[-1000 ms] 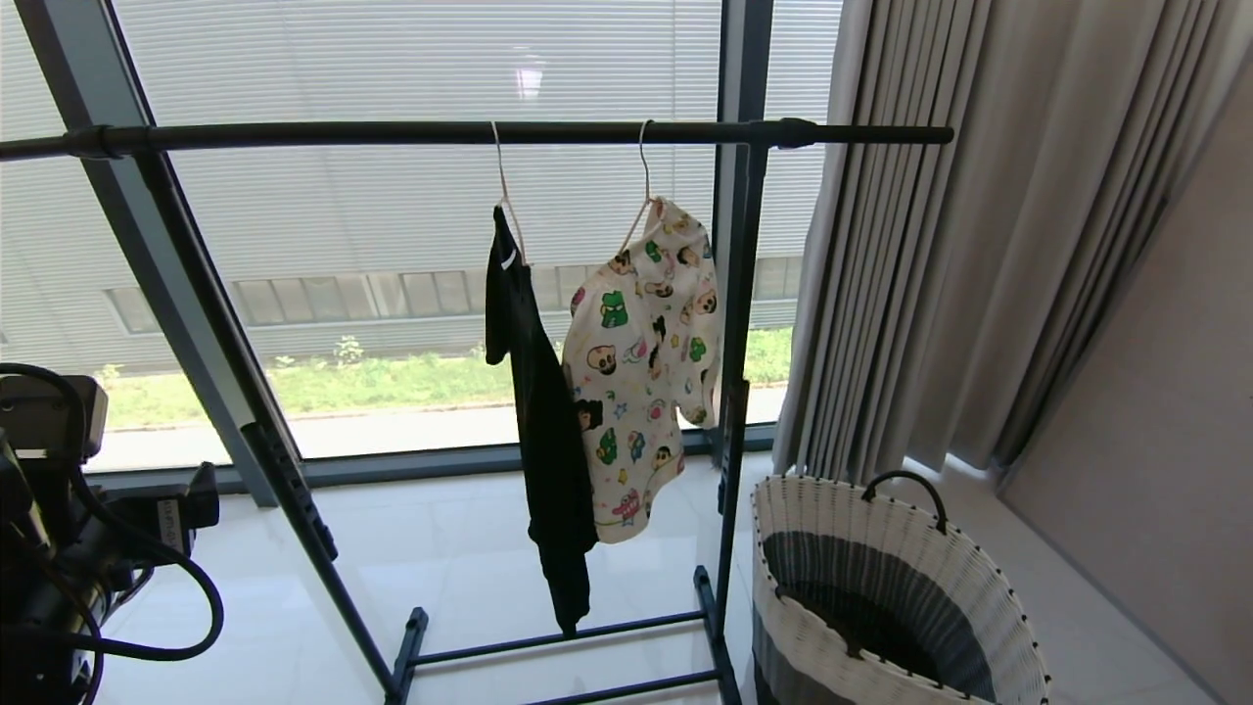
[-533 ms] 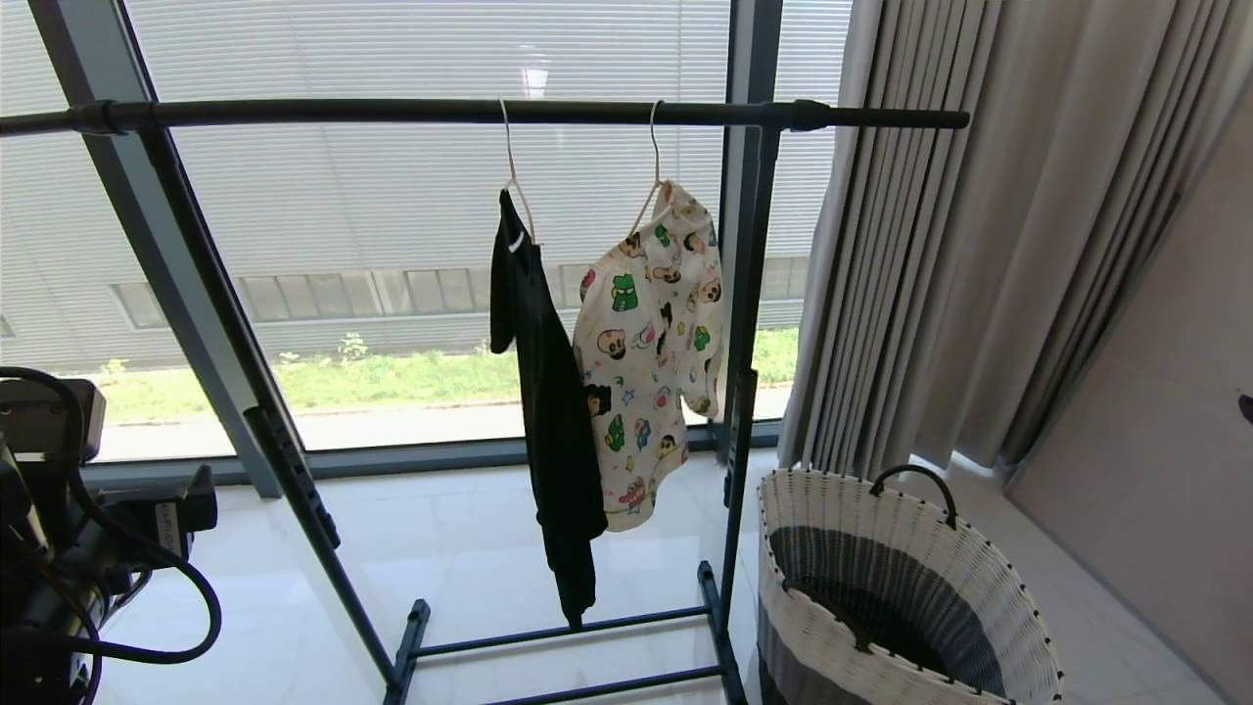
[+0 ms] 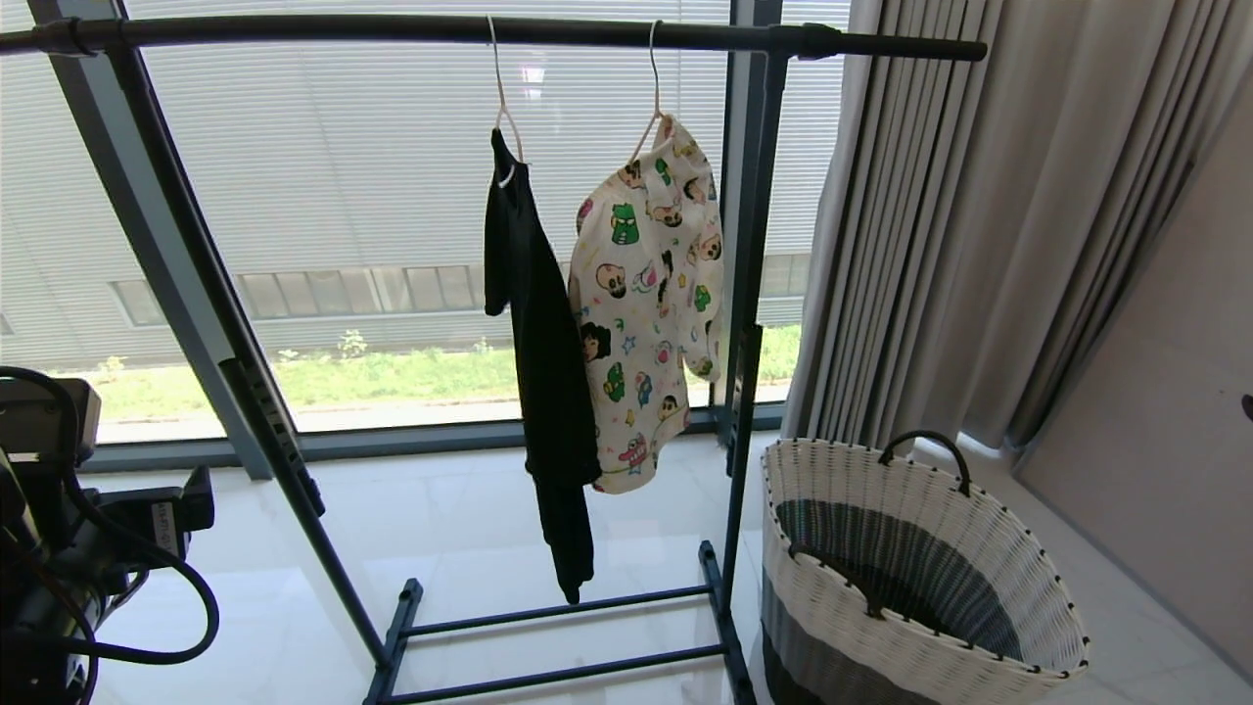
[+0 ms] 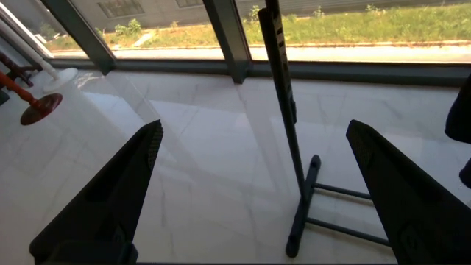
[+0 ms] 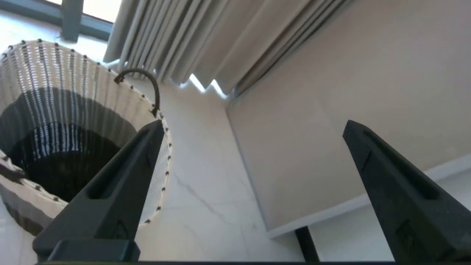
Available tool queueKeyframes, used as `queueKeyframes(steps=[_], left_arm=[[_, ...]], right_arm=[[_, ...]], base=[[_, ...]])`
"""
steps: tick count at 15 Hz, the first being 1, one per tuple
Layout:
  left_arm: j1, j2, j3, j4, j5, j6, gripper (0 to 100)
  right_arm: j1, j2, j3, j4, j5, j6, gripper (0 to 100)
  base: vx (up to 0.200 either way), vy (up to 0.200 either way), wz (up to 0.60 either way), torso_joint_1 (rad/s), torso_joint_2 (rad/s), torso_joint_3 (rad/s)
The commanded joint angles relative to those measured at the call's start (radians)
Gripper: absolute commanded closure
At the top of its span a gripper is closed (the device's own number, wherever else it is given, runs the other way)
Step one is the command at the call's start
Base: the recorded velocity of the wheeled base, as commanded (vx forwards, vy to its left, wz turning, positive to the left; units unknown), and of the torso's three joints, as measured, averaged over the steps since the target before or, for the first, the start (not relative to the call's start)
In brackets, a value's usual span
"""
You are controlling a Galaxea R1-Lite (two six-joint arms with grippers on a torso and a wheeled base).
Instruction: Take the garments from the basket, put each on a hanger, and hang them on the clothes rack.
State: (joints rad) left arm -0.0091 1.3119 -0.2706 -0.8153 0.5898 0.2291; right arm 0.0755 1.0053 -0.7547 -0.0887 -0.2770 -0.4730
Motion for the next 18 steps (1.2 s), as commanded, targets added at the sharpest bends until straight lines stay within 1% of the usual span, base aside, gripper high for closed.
queueKeyframes(steps=[1, 2, 3, 4, 5, 6, 7, 8, 9, 10, 11, 12, 13, 15, 16, 17, 18], left_arm=[[0.000, -0.022, 0.008, -0.001, 0.004, -0.001, 0], [0.000, -0.048, 0.018, -0.001, 0.007, -0.002, 0], [0.001, -0.094, 0.037, -0.002, 0.027, -0.017, 0], [0.001, -0.157, 0.074, -0.002, 0.070, -0.031, 0], [0.005, -0.230, 0.117, -0.001, 0.110, -0.033, 0], [0.014, -0.339, 0.169, 0.001, 0.134, -0.027, 0], [0.028, -0.445, 0.215, 0.007, 0.136, -0.021, 0], [0.046, -0.525, 0.263, 0.007, 0.137, -0.005, 0], [0.075, -0.589, 0.271, 0.038, 0.145, -0.001, 0], [0.109, -0.642, 0.271, 0.102, 0.162, -0.001, 0], [0.127, -0.678, 0.271, 0.140, 0.170, -0.002, 0], [0.130, -0.763, 0.271, 0.225, 0.173, -0.004, 0], [0.130, -0.847, 0.271, 0.291, 0.173, -0.001, 0], [0.130, -1.059, 0.271, 0.461, 0.177, 0.013, 0], [0.130, -1.182, 0.271, 0.551, 0.186, 0.062, 0], [0.133, -1.217, 0.271, 0.591, 0.234, 0.073, 0], [0.133, -1.214, 0.271, 0.591, 0.282, 0.062, 0]], right_arm=[[0.000, -0.013, 0.003, 0.000, -0.001, 0.002, 0], [-0.007, -0.028, 0.026, 0.000, -0.002, 0.002, 0], [-0.034, -0.063, 0.064, -0.005, -0.002, 0.004, 0], [-0.085, -0.108, 0.124, -0.014, -0.004, 0.016, 0], [-0.141, -0.157, 0.186, -0.022, -0.004, 0.042, 0], [-0.189, -0.225, 0.248, -0.028, -0.002, 0.094, 0], [-0.207, -0.294, 0.290, -0.023, 0.001, 0.146, 0], [-0.209, -0.356, 0.328, -0.019, 0.002, 0.172, 0], [-0.209, -0.421, 0.377, -0.019, 0.007, 0.182, 0], [-0.206, -0.499, 0.434, -0.019, 0.027, 0.183, 0], [-0.207, -0.564, 0.482, -0.019, 0.055, 0.182, 0], [-0.206, -0.682, 0.548, -0.017, 0.107, 0.183, 0], [-0.206, -0.763, 0.589, -0.014, 0.119, 0.183, 0], [-0.206, -0.909, 0.649, 0.018, 0.117, 0.183, 0], [-0.206, -0.909, 0.669, 0.012, 0.108, 0.191, 0], [-0.206, -0.909, 0.680, -0.006, 0.108, 0.206, 0], [-0.206, -0.909, 0.724, -0.043, 0.108, 0.209, 0]], base=[[0.000, 0.000, 0.00, -0.149, 0.45, 0.300], [0.000, 0.000, 0.00, -0.119, 0.40, 0.276], [0.000, 0.000, 0.00, -0.076, 0.23, 0.159], [0.000, 0.000, 0.00, -0.041, 0.12, 0.090], [0.000, 0.000, 0.00, -0.027, 0.08, 0.056], [0.000, 0.000, 0.00, 0.000, 0.00, 0.000], [0.000, 0.000, 0.00, 0.000, 0.00, 0.000], [0.000, 0.000, 0.00, 0.000, 0.00, 0.000], [0.000, 0.000, 0.00, 0.000, 0.00, 0.000], [0.000, 0.000, 0.00, 0.000, 0.00, 0.000], [0.000, 0.000, 0.00, 0.000, 0.00, 0.000], [0.000, 0.000, 0.00, 0.000, 0.00, 0.000], [0.000, 0.000, 0.00, 0.000, 0.00, 0.000], [0.000, 0.000, 0.00, 0.000, 0.00, 0.000], [0.000, 0.000, 0.00, 0.000, 0.00, 0.000], [0.000, 0.000, 0.00, 0.000, 0.00, 0.000], [0.000, 0.000, 0.00, 0.000, 0.00, 0.000]])
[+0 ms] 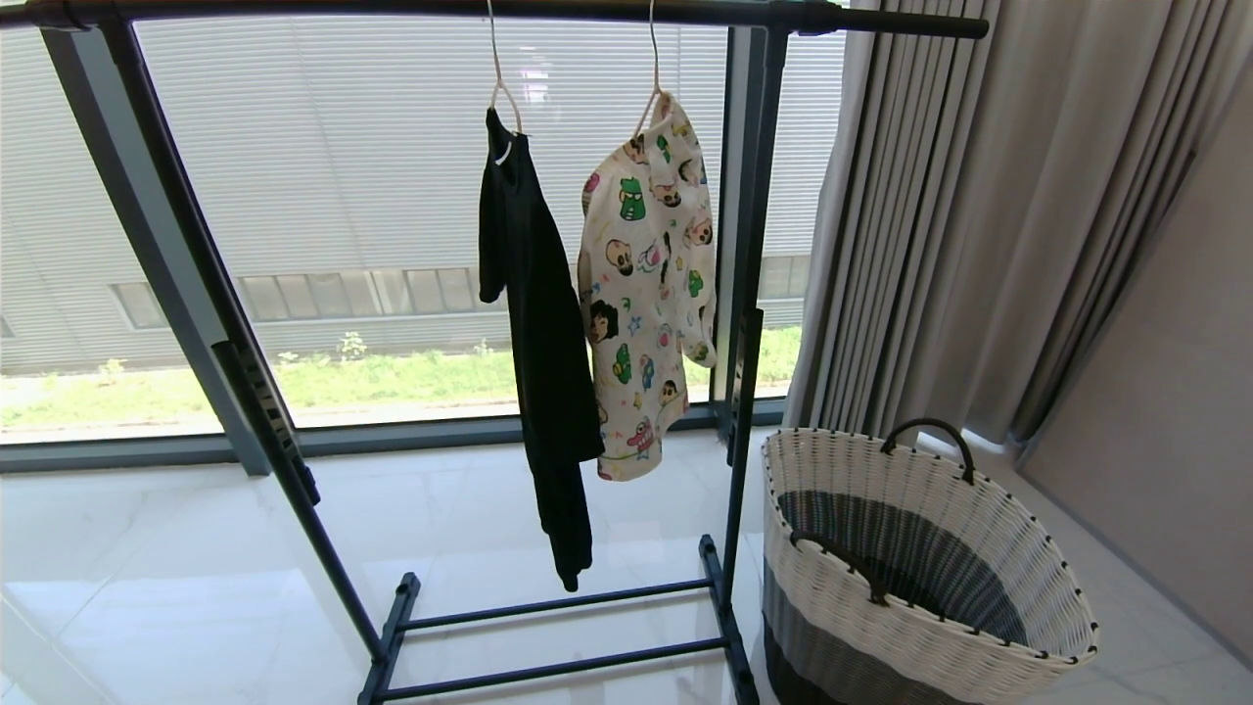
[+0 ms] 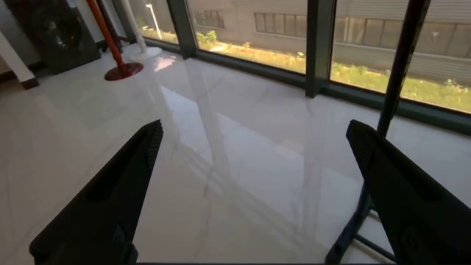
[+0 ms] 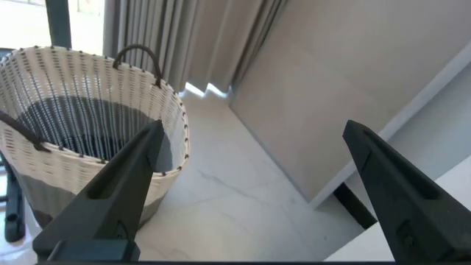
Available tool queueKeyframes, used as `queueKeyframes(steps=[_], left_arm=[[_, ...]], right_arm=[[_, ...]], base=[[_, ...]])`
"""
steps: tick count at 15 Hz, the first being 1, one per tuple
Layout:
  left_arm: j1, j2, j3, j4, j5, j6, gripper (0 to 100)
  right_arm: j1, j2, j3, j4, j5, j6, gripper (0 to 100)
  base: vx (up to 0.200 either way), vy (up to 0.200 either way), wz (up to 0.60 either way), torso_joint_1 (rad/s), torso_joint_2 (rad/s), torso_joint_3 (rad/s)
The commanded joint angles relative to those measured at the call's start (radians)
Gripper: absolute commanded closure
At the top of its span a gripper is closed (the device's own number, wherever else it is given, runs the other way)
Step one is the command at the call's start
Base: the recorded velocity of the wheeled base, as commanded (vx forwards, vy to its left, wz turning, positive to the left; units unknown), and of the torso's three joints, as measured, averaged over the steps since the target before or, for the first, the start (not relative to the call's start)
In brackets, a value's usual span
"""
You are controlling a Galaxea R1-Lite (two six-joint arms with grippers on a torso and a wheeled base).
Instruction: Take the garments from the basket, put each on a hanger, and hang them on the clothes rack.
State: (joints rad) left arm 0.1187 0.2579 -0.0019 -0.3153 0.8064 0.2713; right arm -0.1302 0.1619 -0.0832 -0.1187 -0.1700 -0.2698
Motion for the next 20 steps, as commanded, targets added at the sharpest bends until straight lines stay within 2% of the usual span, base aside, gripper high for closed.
queueKeyframes(steps=[1, 3, 6, 8, 10, 11, 12, 13, 14, 17, 20], left_arm=[[0.006, -0.161, 0.002, 0.104, 0.079, 0.017, 0], [0.006, -0.161, 0.002, 0.144, 0.102, 0.019, 0], [0.006, -0.161, 0.002, 0.145, 0.109, 0.008, 0], [0.006, -0.161, 0.002, 0.145, 0.151, -0.073, 0], [0.006, -0.161, 0.002, 0.170, 0.155, -0.112, 0], [0.006, -0.161, 0.002, 0.174, 0.122, -0.159, 0], [0.006, -0.161, 0.002, 0.170, 0.037, -0.225, 0], [0.006, -0.161, 0.002, 0.159, 0.002, -0.254, 0], [0.007, -0.161, 0.002, 0.097, -0.036, -0.293, 0], [0.006, -0.161, 0.002, 0.058, -0.095, -0.310, 0], [0.006, -0.161, 0.002, 0.125, -0.314, -0.311, 0]], right_arm=[[0.000, -0.064, 0.083, -0.087, -0.002, 0.006, 0], [0.000, -0.064, 0.083, -0.050, -0.003, 0.006, 0], [0.000, -0.064, 0.083, 0.022, -0.017, 0.007, 0], [0.000, -0.064, 0.083, 0.004, -0.019, 0.007, 0], [0.000, -0.064, 0.083, -0.007, -0.017, 0.000, 0], [0.000, -0.064, 0.083, -0.009, -0.016, 0.000, 0], [0.000, -0.064, 0.083, -0.010, -0.016, 0.003, 0], [0.000, -0.064, 0.083, -0.013, -0.017, 0.007, 0], [0.000, -0.064, 0.083, -0.065, -0.016, 0.047, 0], [0.000, -0.065, 0.083, -0.076, -0.014, 0.118, 0], [0.000, -0.064, 0.083, -0.058, 0.023, 0.123, 0]], base=[[0.000, 0.000, 0.00, 0.000, 0.00, 0.000], [0.000, 0.000, 0.00, 0.000, 0.00, 0.000], [0.000, 0.000, 0.00, 0.000, 0.00, 0.000], [0.000, 0.000, 0.00, 0.000, 0.00, 0.000], [0.000, 0.000, 0.00, 0.000, 0.00, 0.000], [0.000, 0.000, 0.00, 0.000, 0.00, 0.000], [0.000, 0.000, 0.00, 0.000, 0.00, 0.000], [0.000, 0.000, 0.00, 0.000, 0.00, 0.000], [0.000, 0.000, 0.00, 0.000, 0.00, 0.000], [0.000, 0.000, 0.00, 0.000, 0.00, 0.000], [0.000, 0.000, 0.00, 0.000, 0.00, 0.000]])
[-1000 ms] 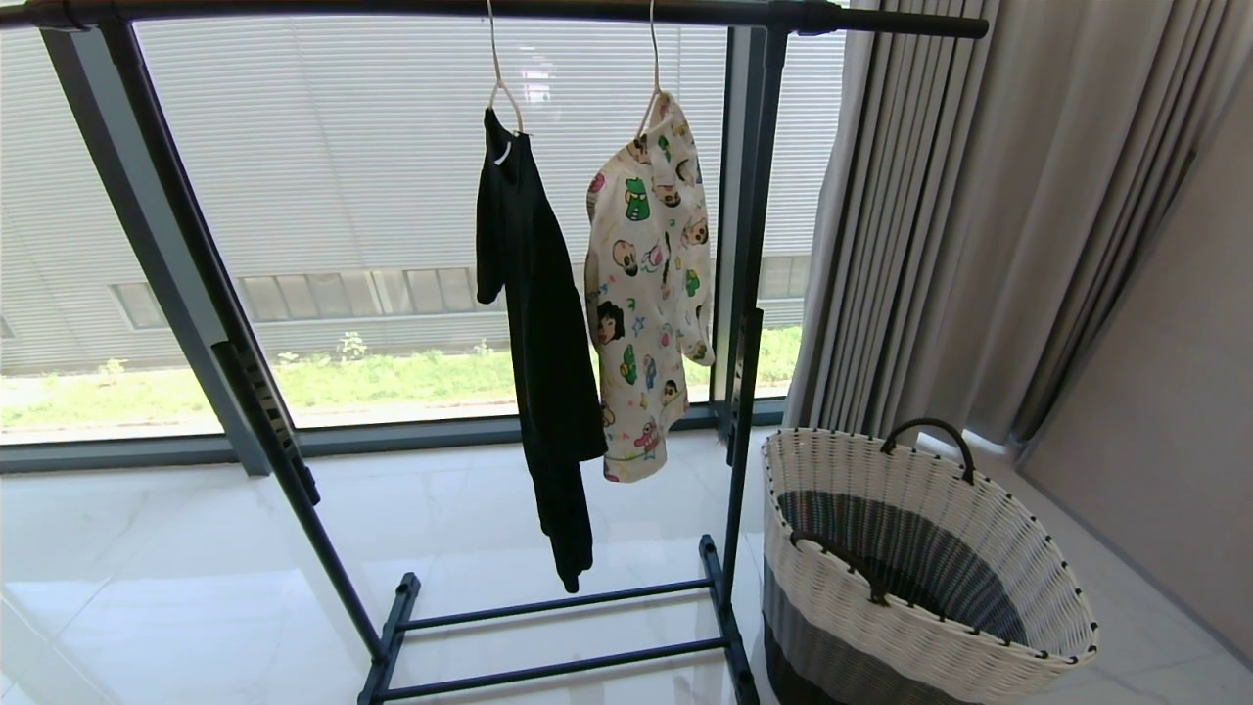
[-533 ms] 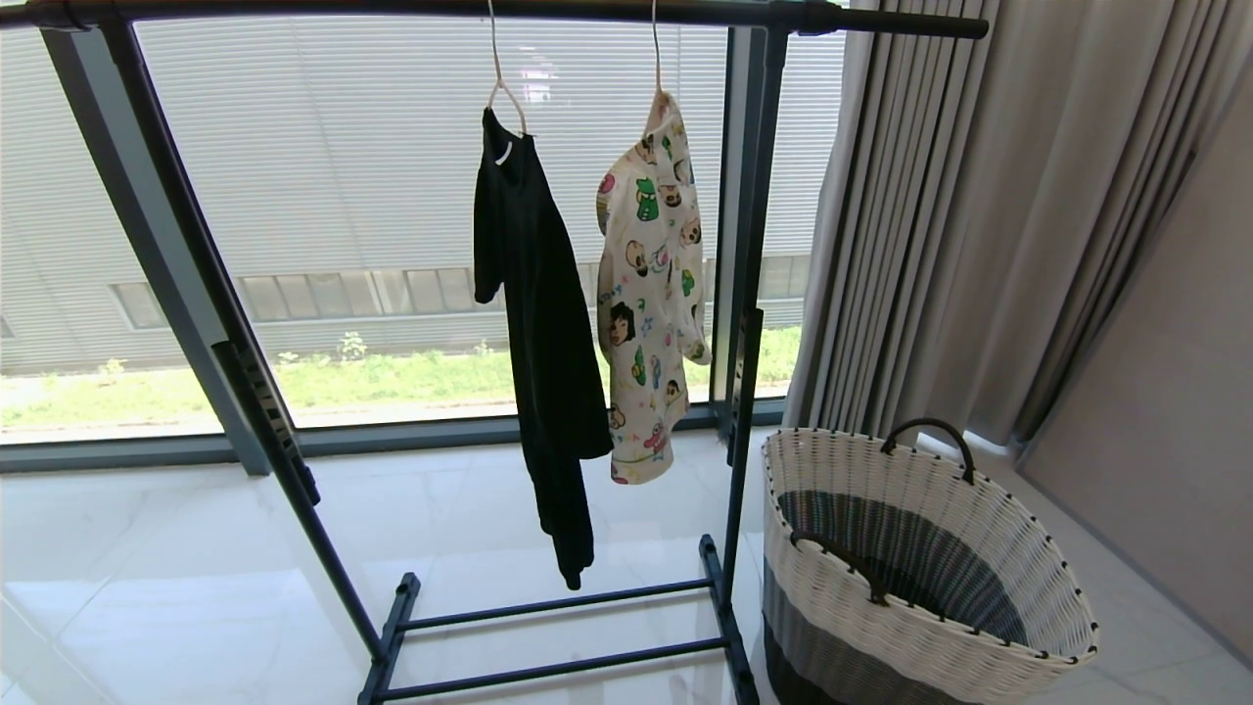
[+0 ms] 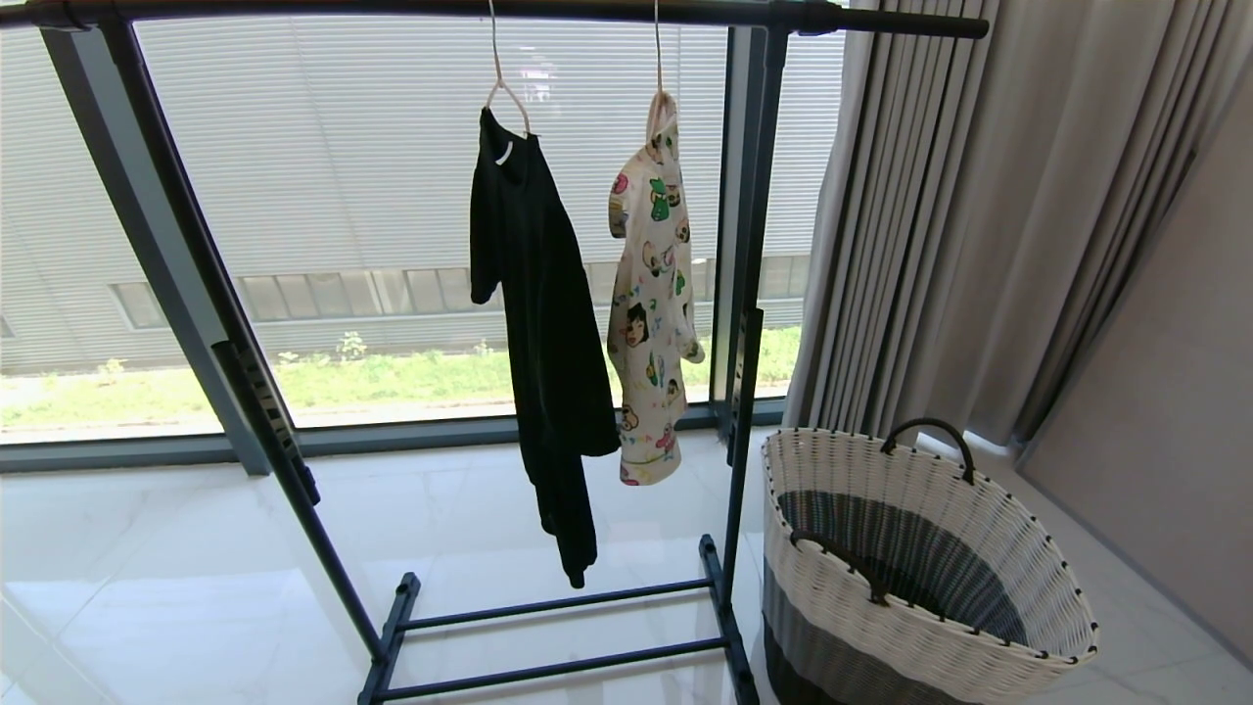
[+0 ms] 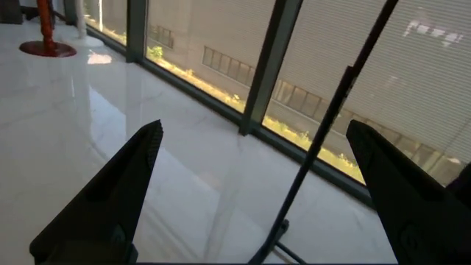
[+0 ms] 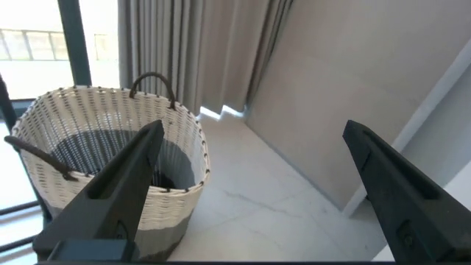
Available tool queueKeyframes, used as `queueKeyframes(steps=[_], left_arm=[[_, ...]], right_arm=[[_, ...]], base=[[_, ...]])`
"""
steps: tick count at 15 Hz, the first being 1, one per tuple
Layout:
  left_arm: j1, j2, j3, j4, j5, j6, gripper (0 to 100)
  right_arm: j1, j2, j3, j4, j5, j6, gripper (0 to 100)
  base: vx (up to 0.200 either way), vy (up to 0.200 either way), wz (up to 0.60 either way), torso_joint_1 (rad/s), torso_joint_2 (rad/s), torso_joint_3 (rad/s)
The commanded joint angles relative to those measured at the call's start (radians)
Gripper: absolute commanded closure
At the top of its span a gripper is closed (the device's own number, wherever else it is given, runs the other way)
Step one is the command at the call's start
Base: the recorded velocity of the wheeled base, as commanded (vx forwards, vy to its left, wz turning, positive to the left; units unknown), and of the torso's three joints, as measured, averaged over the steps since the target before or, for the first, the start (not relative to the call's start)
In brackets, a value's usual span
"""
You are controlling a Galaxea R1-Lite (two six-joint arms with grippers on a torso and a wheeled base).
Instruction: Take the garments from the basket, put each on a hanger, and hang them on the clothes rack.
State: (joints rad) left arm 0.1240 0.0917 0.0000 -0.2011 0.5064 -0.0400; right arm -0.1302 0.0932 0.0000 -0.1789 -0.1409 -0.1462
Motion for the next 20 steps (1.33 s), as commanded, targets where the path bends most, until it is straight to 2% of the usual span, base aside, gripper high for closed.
queueKeyframes(steps=[1, 2, 4, 6, 9, 10, 12, 13, 14, 15, 16, 17, 18, 19, 20], left_arm=[[0.000, 0.005, 0.000, 0.061, -0.069, 0.002, 0], [0.000, 0.006, 0.000, 0.072, -0.118, 0.008, 0], [0.000, 0.006, 0.000, 0.084, -0.267, 0.009, 0], [-0.001, 0.005, -0.002, 0.112, -0.356, 0.003, 0], [-0.003, 0.006, -0.003, 0.114, -0.470, -0.008, 0], [-0.004, 0.008, -0.005, 0.118, -0.474, -0.008, 0], [-0.009, 0.013, -0.020, 0.154, -0.447, 0.012, 0], [-0.057, 0.020, -0.052, 0.235, -0.368, 0.028, 0], [-0.090, 0.022, -0.057, 0.250, -0.335, 0.029, 0], [-0.104, 0.008, -0.057, 0.249, -0.347, 0.037, 0], [-0.152, -0.024, -0.057, 0.249, -0.408, 0.037, 0], [-0.161, -0.032, -0.057, 0.247, -0.496, 0.028, 0], [-0.153, -0.038, -0.057, 0.247, -0.546, 0.023, 0], [-0.144, -0.070, -0.058, 0.252, -0.583, 0.014, 0], [-0.138, -0.087, -0.058, 0.252, -0.582, 0.020, 0]], right_arm=[[0.000, 0.005, 0.000, 0.009, 0.043, -0.001, 0], [0.000, 0.005, 0.000, 0.026, 0.087, -0.006, 0], [0.000, 0.005, 0.000, 0.102, 0.168, -0.032, 0], [0.000, 0.003, 0.000, 0.113, 0.340, -0.016, 0], [0.000, 0.005, 0.000, 0.144, 0.346, 0.048, 0], [0.000, 0.005, 0.000, 0.145, 0.346, 0.042, 0], [0.000, 0.005, 0.000, 0.145, 0.337, -0.050, 0], [0.000, 0.005, 0.000, 0.141, 0.314, -0.234, 0], [0.000, 0.005, 0.000, 0.141, 0.320, -0.266, 0], [0.000, 0.005, 0.000, 0.139, 0.320, -0.265, 0], [0.000, 0.005, 0.000, 0.139, 0.317, -0.251, 0], [0.000, 0.003, 0.000, 0.141, 0.317, -0.219, 0], [0.000, 0.005, 0.000, 0.139, 0.317, -0.176, 0], [0.000, 0.003, 0.000, 0.139, 0.317, -0.073, 0], [0.000, 0.003, 0.000, 0.139, 0.313, -0.010, 0]], base=[[0.000, 0.000, 0.00, 0.000, 0.00, 0.000], [0.000, 0.000, 0.00, 0.000, 0.00, 0.000], [0.000, 0.000, 0.00, 0.000, 0.00, 0.000], [0.000, 0.000, 0.00, 0.000, 0.00, 0.000], [0.000, 0.000, 0.00, 0.000, 0.00, 0.000], [0.000, 0.000, 0.00, 0.000, 0.00, 0.000], [0.000, 0.000, 0.00, 0.000, 0.00, 0.000], [0.000, 0.000, 0.00, 0.000, 0.00, 0.000], [0.000, 0.000, 0.00, 0.000, 0.00, 0.000], [0.000, 0.000, 0.00, 0.000, 0.00, 0.000], [0.000, 0.000, 0.00, 0.000, 0.00, 0.000], [0.000, 0.000, 0.00, 0.000, 0.00, 0.000], [0.000, 0.000, 0.00, 0.000, 0.00, 0.000], [0.000, 0.000, 0.00, 0.000, 0.00, 0.000], [0.000, 0.000, 0.00, 0.000, 0.00, 0.000]])
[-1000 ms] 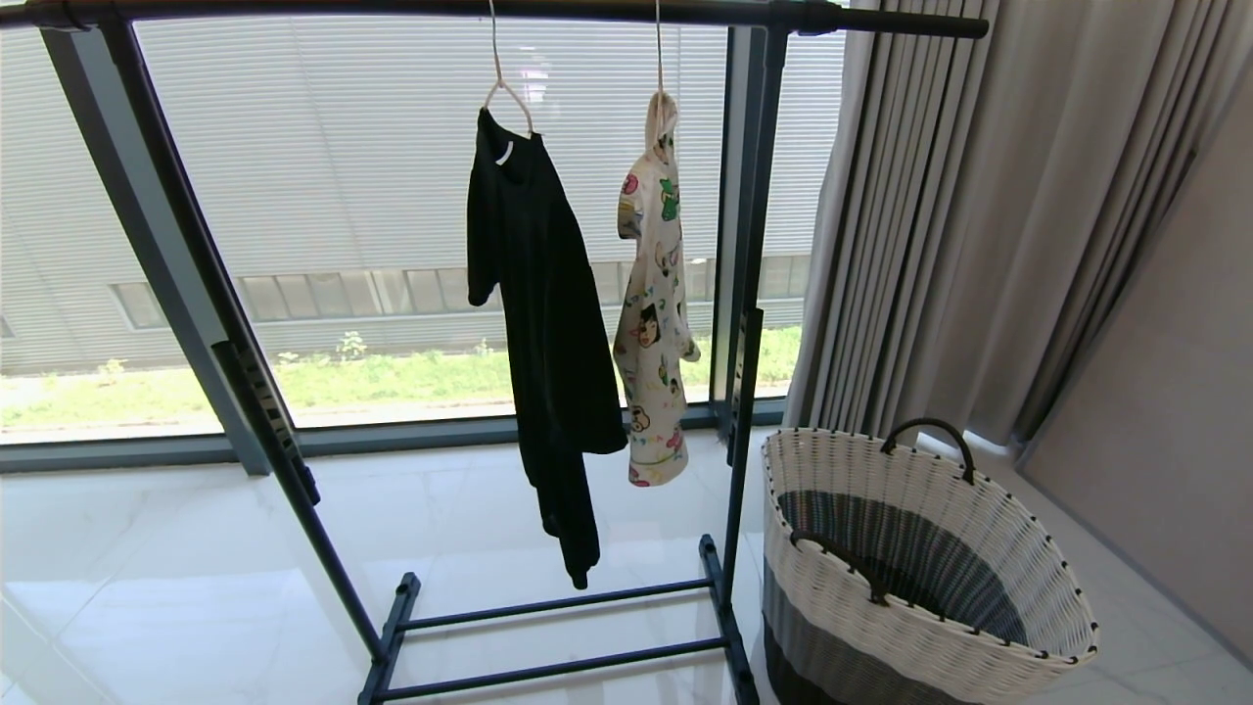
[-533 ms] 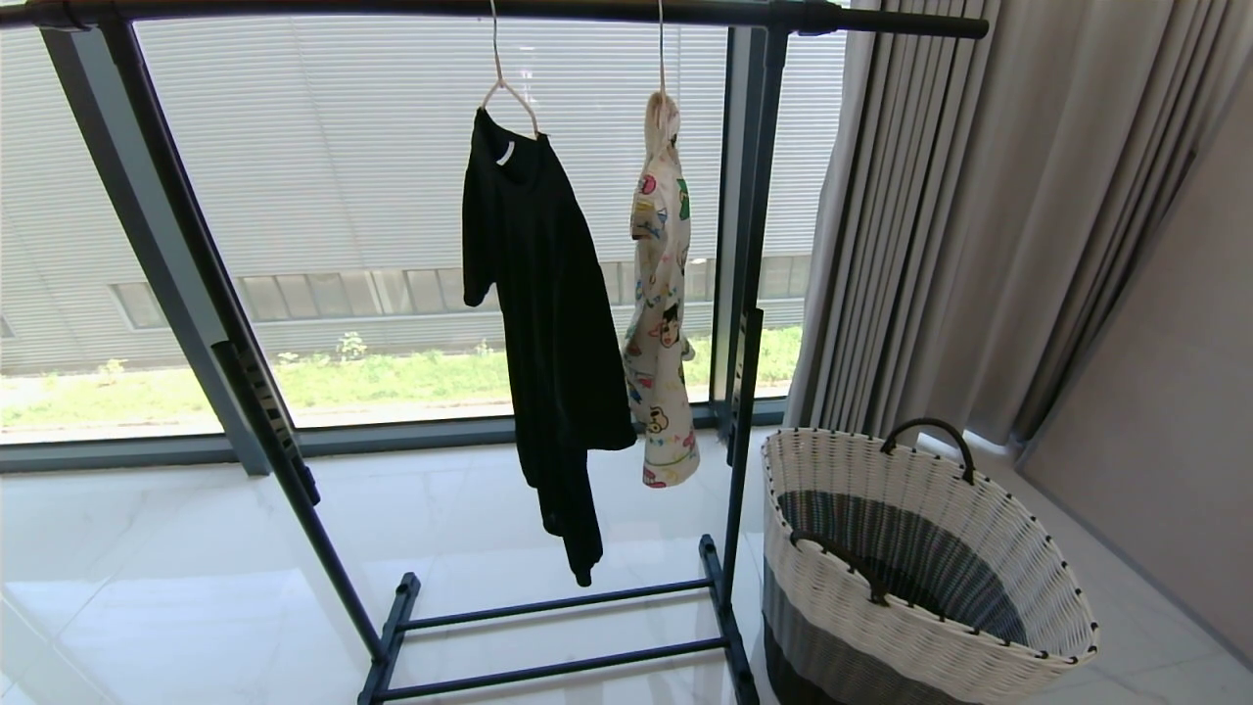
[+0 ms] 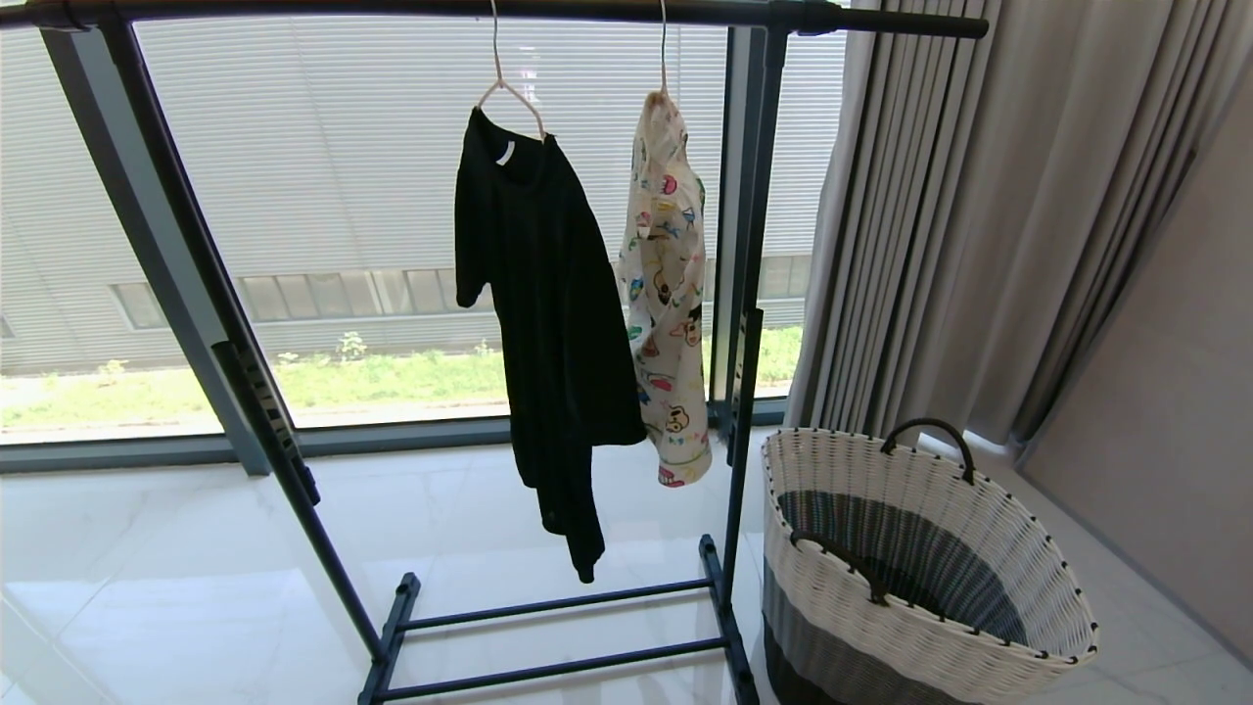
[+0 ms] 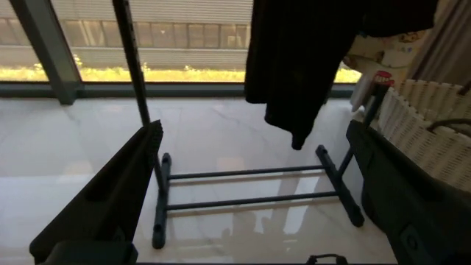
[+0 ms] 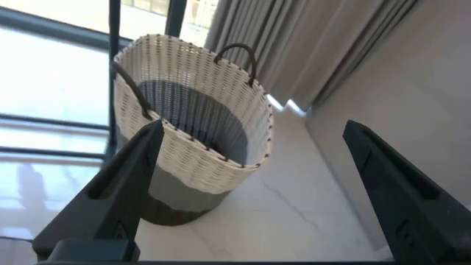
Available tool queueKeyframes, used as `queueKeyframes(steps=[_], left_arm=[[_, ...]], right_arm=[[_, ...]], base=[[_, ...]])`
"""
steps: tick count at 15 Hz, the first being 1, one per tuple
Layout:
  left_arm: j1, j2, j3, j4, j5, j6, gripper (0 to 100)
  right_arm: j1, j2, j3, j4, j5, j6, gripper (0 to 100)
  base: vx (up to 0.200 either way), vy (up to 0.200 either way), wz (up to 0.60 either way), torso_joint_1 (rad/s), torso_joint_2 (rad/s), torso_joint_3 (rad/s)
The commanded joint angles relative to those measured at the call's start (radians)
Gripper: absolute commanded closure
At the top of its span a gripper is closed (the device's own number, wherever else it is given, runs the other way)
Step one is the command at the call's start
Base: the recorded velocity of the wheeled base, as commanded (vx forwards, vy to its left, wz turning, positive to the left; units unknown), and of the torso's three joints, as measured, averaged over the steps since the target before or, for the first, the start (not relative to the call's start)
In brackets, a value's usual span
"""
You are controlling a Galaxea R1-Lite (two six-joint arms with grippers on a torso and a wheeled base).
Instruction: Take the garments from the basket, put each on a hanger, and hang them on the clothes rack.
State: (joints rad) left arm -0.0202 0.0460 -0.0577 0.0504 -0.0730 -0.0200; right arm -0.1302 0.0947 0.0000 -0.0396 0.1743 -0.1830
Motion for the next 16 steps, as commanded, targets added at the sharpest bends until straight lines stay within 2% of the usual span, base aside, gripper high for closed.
queueKeyframes(steps=[1, 3, 4, 5, 6, 7, 8, 9, 10, 11, 12, 14, 15, 16], left_arm=[[0.011, -0.044, 0.001, -0.003, 0.021, 0.020, 0], [0.011, -0.046, 0.002, -0.011, 0.199, 0.020, 0], [0.011, -0.046, 0.009, -0.030, 0.263, 0.008, 0], [0.011, -0.046, 0.016, -0.046, 0.288, 0.005, 0], [0.011, -0.044, 0.018, -0.046, 0.288, 0.012, 0], [0.011, -0.044, 0.018, -0.046, 0.286, 0.017, 0], [0.011, -0.044, 0.018, -0.046, 0.286, 0.025, 0], [0.011, -0.046, 0.018, -0.046, 0.286, 0.022, 0], [0.011, -0.046, 0.018, -0.046, 0.286, 0.018, 0], [0.011, -0.046, 0.018, -0.047, 0.286, 0.012, 0], [0.011, -0.046, 0.018, -0.046, 0.286, 0.012, 0], [0.011, -0.046, 0.018, -0.047, 0.286, 0.012, 0], [0.011, -0.046, 0.018, -0.047, 0.286, 0.012, 0], [0.009, -0.046, 0.018, -0.046, 0.286, 0.012, 0]], right_arm=[[0.000, 0.002, 0.000, 0.000, -0.004, 0.053, 0], [0.000, 0.002, 0.000, 0.000, -0.030, 0.057, 0], [0.000, 0.002, 0.000, 0.000, -0.075, 0.077, 0], [0.000, 0.002, 0.000, 0.001, -0.122, 0.129, 0], [0.000, 0.002, 0.000, 0.000, -0.128, 0.212, 0], [0.000, 0.002, 0.000, -0.008, -0.131, 0.260, 0], [0.012, 0.002, 0.000, -0.028, -0.136, 0.257, 0], [0.061, 0.000, 0.000, -0.037, -0.136, 0.235, 0], [0.144, -0.061, 0.000, -0.034, -0.105, 0.192, 0], [0.127, -0.089, 0.000, -0.023, 0.024, 0.148, 0], [0.129, -0.092, 0.000, -0.002, 0.045, 0.131, 0], [0.129, -0.093, 0.000, 0.001, -0.001, 0.149, 0], [0.129, -0.093, 0.000, -0.005, -0.041, 0.200, 0], [0.129, -0.093, 0.000, -0.029, -0.134, 0.254, 0]], base=[[0.000, 0.000, 0.00, 0.000, 0.00, 0.000], [0.000, 0.000, 0.00, 0.000, 0.00, 0.000], [0.000, 0.000, 0.00, 0.000, 0.00, 0.000], [0.000, 0.000, 0.00, 0.000, 0.00, 0.000], [0.000, 0.000, 0.00, 0.000, 0.00, 0.000], [0.000, 0.000, 0.00, 0.000, 0.00, 0.000], [0.000, 0.000, 0.00, 0.000, 0.00, 0.000], [0.000, 0.000, 0.00, 0.000, 0.00, 0.000], [0.000, 0.000, 0.00, 0.000, 0.00, 0.000], [0.000, 0.000, 0.00, 0.000, 0.00, 0.000], [0.000, 0.000, 0.00, 0.000, 0.00, 0.000], [0.000, 0.000, 0.00, 0.000, 0.00, 0.000], [0.000, 0.000, 0.00, 0.000, 0.00, 0.000], [0.000, 0.000, 0.00, 0.000, 0.00, 0.000]])
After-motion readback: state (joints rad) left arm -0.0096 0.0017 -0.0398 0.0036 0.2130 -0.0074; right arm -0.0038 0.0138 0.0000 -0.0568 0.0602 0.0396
